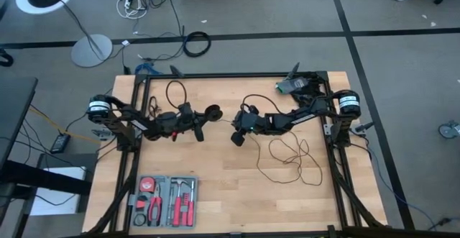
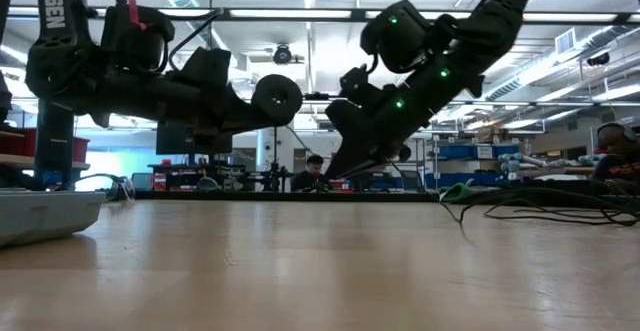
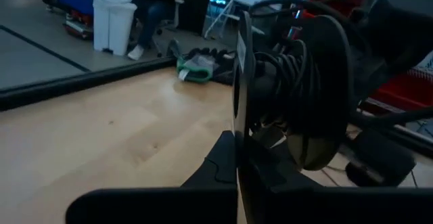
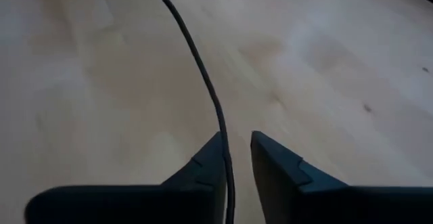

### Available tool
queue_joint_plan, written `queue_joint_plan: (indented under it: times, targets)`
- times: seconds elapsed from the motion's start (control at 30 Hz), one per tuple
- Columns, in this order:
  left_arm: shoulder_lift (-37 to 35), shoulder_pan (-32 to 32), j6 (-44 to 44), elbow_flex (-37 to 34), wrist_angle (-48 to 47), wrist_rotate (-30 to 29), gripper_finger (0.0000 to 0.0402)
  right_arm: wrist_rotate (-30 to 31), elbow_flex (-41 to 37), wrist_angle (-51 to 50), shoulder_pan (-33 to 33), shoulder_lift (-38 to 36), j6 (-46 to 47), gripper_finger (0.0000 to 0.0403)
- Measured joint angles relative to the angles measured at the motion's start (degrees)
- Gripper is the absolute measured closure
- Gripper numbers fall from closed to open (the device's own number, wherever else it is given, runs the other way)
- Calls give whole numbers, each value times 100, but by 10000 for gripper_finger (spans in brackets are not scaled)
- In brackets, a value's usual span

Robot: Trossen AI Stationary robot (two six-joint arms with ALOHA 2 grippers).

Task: Coil cords
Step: Coil the black wire on the spool

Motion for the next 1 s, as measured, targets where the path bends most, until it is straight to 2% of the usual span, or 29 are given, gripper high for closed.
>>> queue_joint_plan:
  times: [0.23,0.53,0.67,0.87,1.0]
  targets:
    - [0,-2,-218,-173,8,127,398,-37,-707,1608,275,-51,-29,304]
    - [2,-4,-236,-179,-11,428,398,-35,-1716,3866,352,-58,-11,299]
    - [4,-4,-235,-179,-15,429,398,-40,-1769,4063,351,-60,-20,299]
    - [7,-4,-232,-179,-63,431,398,-236,-1358,4082,298,-62,-743,296]
    - [7,-4,-236,-179,-63,551,398,-310,-1210,4092,61,-62,-804,296]
